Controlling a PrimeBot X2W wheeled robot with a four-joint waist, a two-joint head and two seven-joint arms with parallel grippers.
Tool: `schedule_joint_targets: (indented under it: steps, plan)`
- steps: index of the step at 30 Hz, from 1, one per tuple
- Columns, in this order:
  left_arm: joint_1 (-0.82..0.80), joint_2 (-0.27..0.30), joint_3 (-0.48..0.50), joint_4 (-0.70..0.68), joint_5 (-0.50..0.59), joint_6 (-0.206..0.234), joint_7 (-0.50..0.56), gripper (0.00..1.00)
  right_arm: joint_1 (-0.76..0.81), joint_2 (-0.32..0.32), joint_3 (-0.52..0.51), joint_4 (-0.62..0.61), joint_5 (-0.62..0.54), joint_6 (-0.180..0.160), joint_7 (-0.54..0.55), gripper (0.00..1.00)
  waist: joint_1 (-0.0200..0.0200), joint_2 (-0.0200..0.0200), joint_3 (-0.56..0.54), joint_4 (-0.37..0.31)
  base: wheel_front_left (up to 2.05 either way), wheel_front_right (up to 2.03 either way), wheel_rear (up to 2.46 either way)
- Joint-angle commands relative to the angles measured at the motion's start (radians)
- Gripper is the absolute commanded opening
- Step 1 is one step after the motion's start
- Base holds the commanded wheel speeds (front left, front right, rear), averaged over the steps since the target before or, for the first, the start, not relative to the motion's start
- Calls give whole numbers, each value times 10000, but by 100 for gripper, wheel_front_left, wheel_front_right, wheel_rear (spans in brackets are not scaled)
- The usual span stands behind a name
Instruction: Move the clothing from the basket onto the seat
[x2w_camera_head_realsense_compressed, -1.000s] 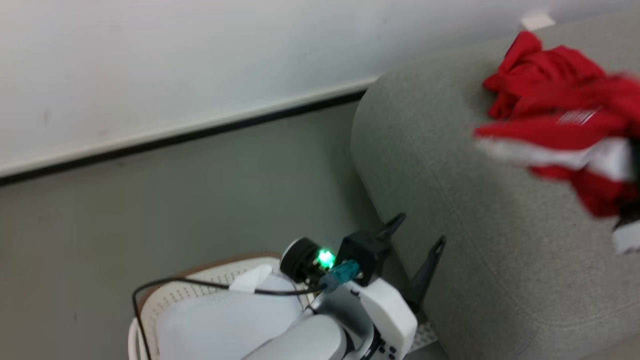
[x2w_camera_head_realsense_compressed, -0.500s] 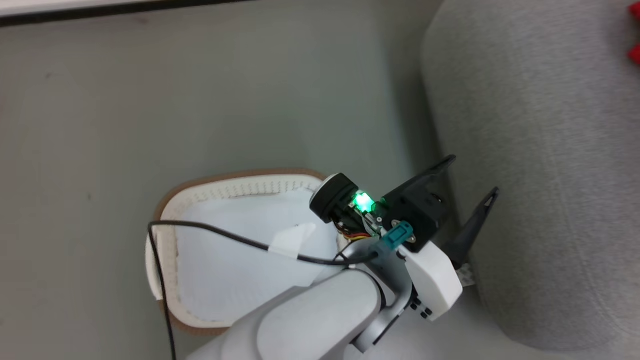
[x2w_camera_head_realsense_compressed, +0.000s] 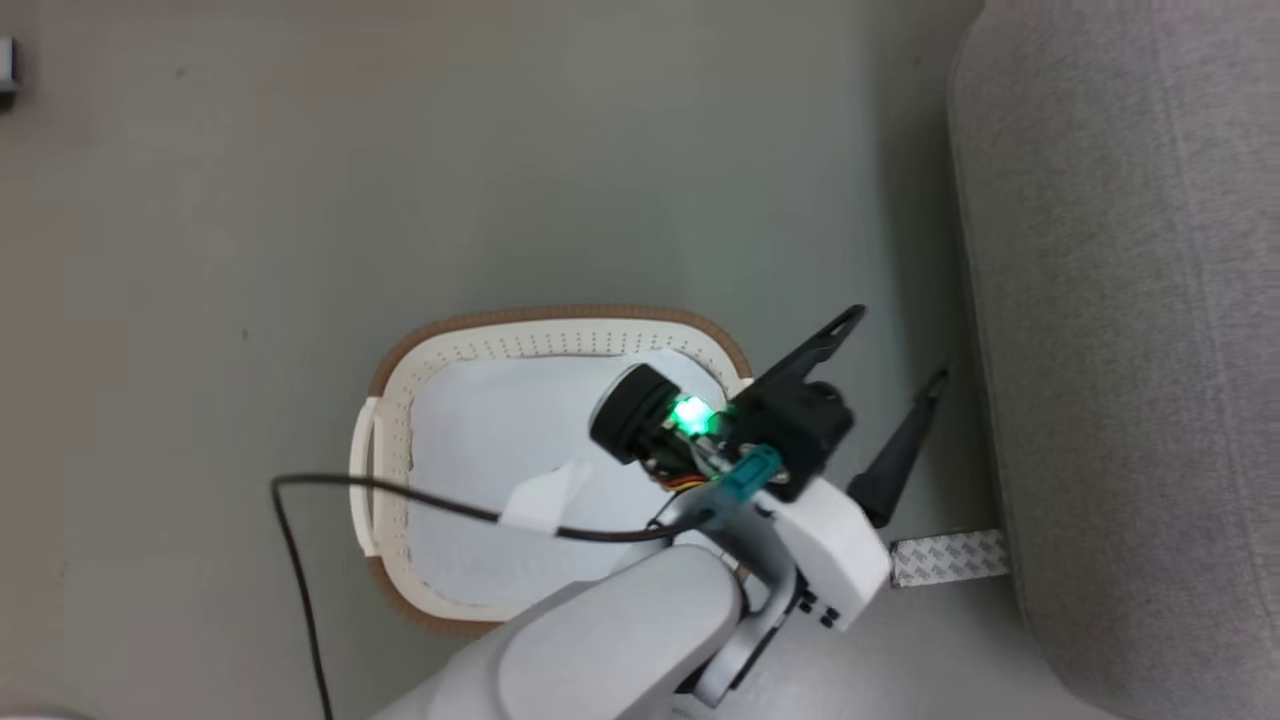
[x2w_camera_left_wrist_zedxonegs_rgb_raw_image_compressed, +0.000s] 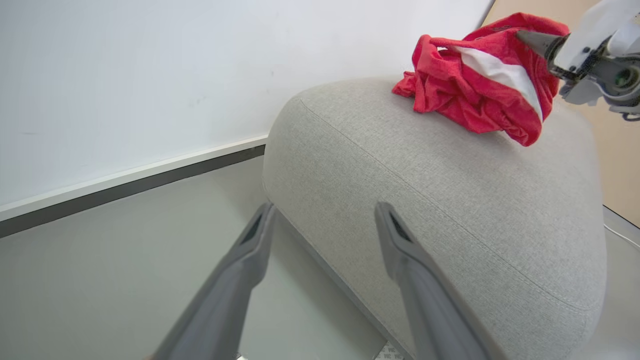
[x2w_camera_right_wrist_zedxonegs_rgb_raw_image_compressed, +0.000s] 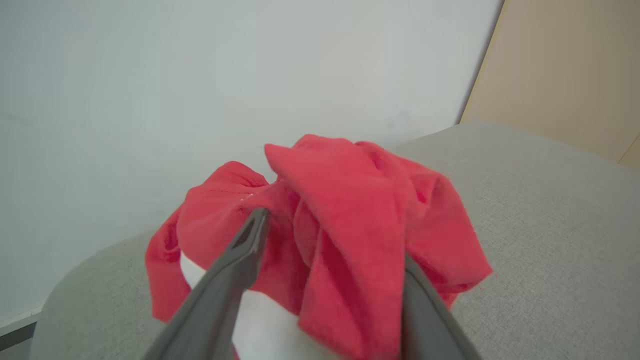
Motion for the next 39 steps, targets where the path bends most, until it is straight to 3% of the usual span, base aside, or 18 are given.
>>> schedule_joint_targets:
  steps: [1,12,22,30,39]
  plan:
    - [254,208,96,7,-182,63,-141,100,469,210,18,-308,-190,-22,-29,100,-2,0,-362,-196,0,0,0]
    - [2085,1412,1187,-293,-1147,528,-1197,100,3999,1846,837,-4294,-842,-22,-35,100,-2,0,-3036,-509,0,0,0]
    - [4584,2381,2545,-241,-2215,644,-2023,100,7579,3058,1909,-7851,-1151,-22,-35,100,-2,0,-5266,-96,0,0,0]
    - [6493,2441,4198,-575,-1561,830,-2083,100,9614,4211,1939,-9245,-1890,-22,-36,100,-2,0,-5915,491,0,0,0]
    - [7926,2035,5745,-423,-109,21,-2086,100,11087,5008,2348,-9519,-2580,-23,-36,100,-2,0,-6327,857,0,0,0]
